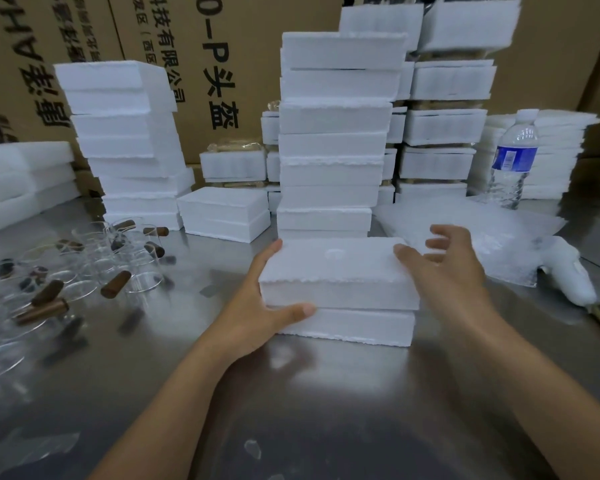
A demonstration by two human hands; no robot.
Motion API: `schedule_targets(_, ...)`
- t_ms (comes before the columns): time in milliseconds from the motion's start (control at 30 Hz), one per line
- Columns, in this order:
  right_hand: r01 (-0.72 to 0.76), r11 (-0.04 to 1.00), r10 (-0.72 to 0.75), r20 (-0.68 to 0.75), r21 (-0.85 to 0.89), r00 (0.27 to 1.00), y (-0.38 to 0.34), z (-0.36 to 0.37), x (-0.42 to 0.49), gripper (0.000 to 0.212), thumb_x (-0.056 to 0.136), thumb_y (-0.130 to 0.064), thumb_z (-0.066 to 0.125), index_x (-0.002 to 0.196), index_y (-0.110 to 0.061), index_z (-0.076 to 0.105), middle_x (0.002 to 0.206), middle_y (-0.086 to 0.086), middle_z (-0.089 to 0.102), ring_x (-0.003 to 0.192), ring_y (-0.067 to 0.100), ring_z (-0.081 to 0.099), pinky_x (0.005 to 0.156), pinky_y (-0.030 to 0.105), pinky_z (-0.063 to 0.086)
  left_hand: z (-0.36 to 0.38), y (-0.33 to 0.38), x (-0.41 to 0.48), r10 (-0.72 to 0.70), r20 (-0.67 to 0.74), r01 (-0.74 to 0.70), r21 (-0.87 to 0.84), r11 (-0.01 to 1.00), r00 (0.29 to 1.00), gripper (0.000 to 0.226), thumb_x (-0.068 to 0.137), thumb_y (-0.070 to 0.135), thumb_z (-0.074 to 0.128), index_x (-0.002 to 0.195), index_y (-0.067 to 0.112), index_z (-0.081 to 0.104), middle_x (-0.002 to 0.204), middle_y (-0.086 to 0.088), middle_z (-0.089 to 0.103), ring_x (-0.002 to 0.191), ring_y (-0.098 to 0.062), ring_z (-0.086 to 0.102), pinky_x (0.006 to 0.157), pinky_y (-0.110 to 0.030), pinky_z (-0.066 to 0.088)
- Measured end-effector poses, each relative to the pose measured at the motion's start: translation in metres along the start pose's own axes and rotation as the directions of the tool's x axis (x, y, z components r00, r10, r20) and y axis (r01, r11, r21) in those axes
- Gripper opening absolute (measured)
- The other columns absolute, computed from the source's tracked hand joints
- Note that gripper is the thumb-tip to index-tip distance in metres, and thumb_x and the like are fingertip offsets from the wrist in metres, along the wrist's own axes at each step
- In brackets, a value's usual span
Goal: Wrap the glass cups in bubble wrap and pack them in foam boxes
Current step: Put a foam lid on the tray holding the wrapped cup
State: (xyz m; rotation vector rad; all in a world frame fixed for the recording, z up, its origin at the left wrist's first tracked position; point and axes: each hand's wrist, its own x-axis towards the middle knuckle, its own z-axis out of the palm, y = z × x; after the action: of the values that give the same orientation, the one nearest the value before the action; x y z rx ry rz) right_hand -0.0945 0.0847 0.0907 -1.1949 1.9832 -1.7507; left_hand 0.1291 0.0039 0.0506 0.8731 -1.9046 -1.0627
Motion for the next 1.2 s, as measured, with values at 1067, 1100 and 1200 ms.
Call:
schedule_targets(1067, 0.666, 0.376, -0.612, 0.368, -0.644, 0.701, 0.024, 0.057, 0.018, 0.058, 0.069, -0.029, 0.081, 0.118, -0.004, 0.063, 0.121, 0.015, 0.063, 0.111, 0.033, 0.06, 0.091, 0.059, 0.039, 0.016, -0.005, 0.004, -0.098, -0.103, 0.095, -0.032, 0.995, 0.99, 0.044, 0.088, 0.018, 0.066, 0.124, 0.028, 0.044, 0.121, 0.011, 0.058, 0.101, 0.011, 0.053, 0.077, 0.001, 0.039)
schedule_targets(1100, 0.669, 0.381, -0.614, 0.366, -0.638, 0.699, 0.025, 0.059, 0.021, 0.057, 0.07, -0.029, 0.08, 0.119, -0.004, 0.062, 0.122, 0.014, 0.062, 0.112, 0.033, 0.06, 0.091, 0.058, 0.039, 0.016, -0.005, 0.006, -0.099, -0.111, 0.096, -0.035, 0.995, 0.989, 0.041, 0.089, 0.018, 0.065, 0.123, 0.029, 0.045, 0.12, 0.012, 0.058, 0.1, 0.013, 0.053, 0.077, 0.001, 0.039)
schedule_targets(1200, 0.669, 0.403, -0.593, 0.378, -0.625, 0.711, 0.025, 0.066, 0.03, 0.055, 0.077, -0.032, 0.075, 0.124, -0.008, 0.059, 0.127, 0.012, 0.059, 0.118, 0.031, 0.055, 0.096, 0.055, 0.034, 0.018, -0.007, 0.011, -0.099, -0.157, 0.094, -0.04, 0.995, 0.983, 0.038, 0.091, 0.016, 0.062, 0.125, 0.022, 0.047, 0.122, 0.007, 0.059, 0.105, 0.006, 0.055, 0.085, -0.005, 0.042)
